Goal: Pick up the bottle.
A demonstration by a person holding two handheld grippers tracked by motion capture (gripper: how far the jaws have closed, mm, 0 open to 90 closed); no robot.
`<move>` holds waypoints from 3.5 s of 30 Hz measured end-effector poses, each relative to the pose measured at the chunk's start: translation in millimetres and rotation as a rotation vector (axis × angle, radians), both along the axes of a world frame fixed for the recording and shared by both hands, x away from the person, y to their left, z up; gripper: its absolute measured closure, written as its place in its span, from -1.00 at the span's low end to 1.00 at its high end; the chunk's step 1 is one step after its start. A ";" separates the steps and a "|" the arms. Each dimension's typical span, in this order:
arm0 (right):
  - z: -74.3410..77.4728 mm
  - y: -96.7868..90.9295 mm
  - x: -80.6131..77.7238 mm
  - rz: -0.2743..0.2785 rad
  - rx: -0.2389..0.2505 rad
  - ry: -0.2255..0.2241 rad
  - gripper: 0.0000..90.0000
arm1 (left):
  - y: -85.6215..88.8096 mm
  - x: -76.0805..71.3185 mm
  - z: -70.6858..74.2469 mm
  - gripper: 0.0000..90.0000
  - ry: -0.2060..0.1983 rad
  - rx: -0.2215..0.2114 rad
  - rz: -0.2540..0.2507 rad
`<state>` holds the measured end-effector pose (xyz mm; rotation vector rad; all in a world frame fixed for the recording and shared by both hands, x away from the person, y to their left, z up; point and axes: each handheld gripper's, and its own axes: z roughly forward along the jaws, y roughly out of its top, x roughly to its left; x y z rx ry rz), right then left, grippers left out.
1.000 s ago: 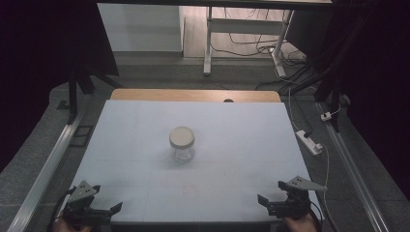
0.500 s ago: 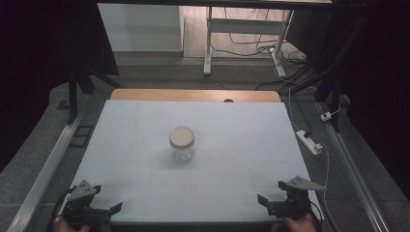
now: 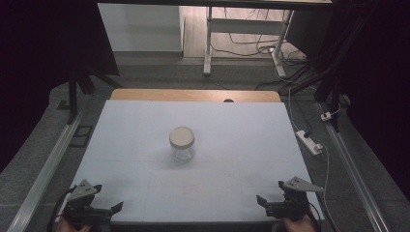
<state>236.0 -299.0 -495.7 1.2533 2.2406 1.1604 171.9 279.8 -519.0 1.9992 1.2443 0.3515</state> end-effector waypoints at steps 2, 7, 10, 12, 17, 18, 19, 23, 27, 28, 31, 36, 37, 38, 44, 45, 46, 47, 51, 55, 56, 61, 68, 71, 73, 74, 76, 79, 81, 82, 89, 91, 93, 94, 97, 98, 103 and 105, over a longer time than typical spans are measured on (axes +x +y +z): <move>-0.4 0.7 0.7 0.006 -0.006 0.006 -0.99 | -1.3 1.0 1.0 -1.00 -0.006 0.010 -0.010; -0.7 1.1 1.3 0.010 -0.008 0.012 -0.99 | -6.8 3.9 2.9 -1.00 -0.019 0.036 -0.050; -1.0 1.3 1.7 0.012 -0.012 0.015 -0.99 | -9.4 7.1 3.9 -1.00 -0.021 0.037 -0.086; -1.2 1.3 2.2 0.017 -0.010 0.021 -0.99 | -10.4 9.3 4.7 -1.00 -0.029 0.027 -0.108; -1.4 1.5 2.5 0.024 -0.009 0.025 -0.99 | -13.7 15.0 4.0 -1.00 -0.034 0.005 -0.150; -1.4 1.7 2.5 0.026 -0.009 0.027 -0.99 | -14.6 15.9 3.5 -1.00 -0.038 0.004 -0.152; -1.5 1.8 2.6 0.029 -0.007 0.030 -0.99 | -15.5 16.7 3.3 -1.00 -0.039 0.000 -0.153; -1.7 1.7 3.3 0.033 -0.006 0.035 -0.99 | -17.7 21.2 4.9 -1.00 -0.044 -0.023 -0.156; -1.7 1.5 3.2 0.033 -0.004 0.035 -0.99 | -21.7 28.9 5.5 -1.00 -0.043 -0.024 -0.154; -1.7 1.5 3.2 0.033 -0.004 0.035 -0.99 | -23.1 31.6 5.4 -1.00 -0.042 -0.026 -0.160; -1.9 1.5 3.5 0.034 -0.004 0.038 -0.99 | -27.3 37.8 6.0 -1.00 -0.046 -0.029 -0.166; -1.9 2.0 3.6 0.037 -0.008 0.038 -1.00 | -38.5 52.5 10.5 -1.00 -0.049 -0.061 -0.194; -1.9 2.0 3.6 0.037 -0.008 0.038 -1.00 | -38.5 52.5 10.5 -1.00 -0.049 -0.061 -0.194; -2.0 2.0 3.6 0.037 -0.008 0.039 -0.99 | -41.3 56.4 11.2 -1.00 -0.034 -0.076 -0.196; -2.0 1.9 3.8 0.040 -0.007 0.040 -0.99 | -56.1 72.2 14.4 -1.00 -0.016 -0.066 -0.223; -2.0 1.9 3.8 0.040 -0.007 0.040 -0.99 | -59.3 75.5 14.8 -1.00 -0.021 -0.056 -0.229; -2.1 1.9 3.9 0.041 -0.008 0.039 -0.99 | -61.9 78.2 15.2 -1.00 -0.023 -0.048 -0.232; -2.1 2.0 3.9 0.042 -0.008 0.040 -0.99 | -63.6 80.5 15.4 -1.00 -0.028 -0.041 -0.238; -2.1 2.1 3.9 0.043 -0.009 0.042 -0.99 | -73.4 93.2 17.2 -1.00 -0.038 -0.041 -0.261; -2.2 2.2 4.0 0.044 -0.010 0.042 -0.99 | -83.4 105.0 17.9 -1.00 -0.048 -0.020 -0.264; -2.2 2.1 3.9 0.045 -0.009 0.042 -0.99 | -85.8 108.0 17.7 -1.00 -0.051 -0.012 -0.267; -2.2 2.0 3.9 0.046 -0.007 0.043 -0.99 | -96.9 120.7 17.2 -1.00 -0.065 0.011 -0.277; -2.2 1.6 4.0 0.049 -0.003 0.044 -0.99 | -110.8 141.4 18.8 -1.00 -0.079 0.018 -0.289; -2.2 1.6 4.0 0.049 -0.001 0.044 -0.99 | -116.9 151.7 20.5 -1.00 -0.090 0.021 -0.298; -2.2 1.5 4.0 0.049 -0.001 0.045 -0.99 | -119.4 157.7 20.9 -1.00 -0.093 0.005 -0.299; -2.2 1.4 4.0 0.050 0.000 0.045 -0.99 | -121.0 162.0 20.9 -1.00 -0.093 -0.006 -0.301; -2.2 1.3 4.0 0.050 0.002 0.046 -0.99 | -123.9 167.3 20.5 -1.00 -0.094 -0.007 -0.300; -2.3 1.2 4.1 0.050 0.003 0.047 -0.99 | -129.9 176.5 19.1 -1.00 -0.096 0.002 -0.309; -2.3 1.2 4.1 0.051 0.003 0.047 -0.99 | -134.2 181.6 18.4 -1.00 -0.094 0.009 -0.324; -2.3 1.2 4.1 0.051 0.002 0.047 -0.99 | -136.4 184.0 18.0 -1.00 -0.094 0.012 -0.331; -2.4 1.1 4.2 0.053 0.003 0.048 -0.99 | -146.9 199.2 11.6 -1.00 -0.095 0.014 -0.330; -2.4 1.1 4.3 0.054 0.003 0.049 -0.99 | -148.4 202.5 9.4 -1.00 -0.098 0.014 -0.330; -2.5 1.2 4.4 0.055 0.002 0.049 -0.99 | -149.6 204.8 8.0 -1.00 -0.107 0.022 -0.327; -2.5 1.3 4.4 0.055 0.001 0.050 -0.99 | -150.5 206.2 7.1 -1.00 -0.111 0.022 -0.325; -2.5 1.5 4.5 0.056 -0.001 0.051 -0.99 | -153.7 208.8 5.2 -1.00 -0.110 0.029 -0.324; -2.5 1.5 4.5 0.057 -0.001 0.051 -0.99 | -155.0 209.2 4.8 -1.00 -0.110 0.036 -0.322; -2.6 1.5 4.5 0.058 0.000 0.053 -0.99 | -158.9 208.7 5.0 -0.98 -0.124 0.062 -0.325; -2.7 1.7 4.7 0.061 -0.002 0.053 -0.99 | -159.9 207.9 5.4 -0.89 -0.133 0.071 -0.327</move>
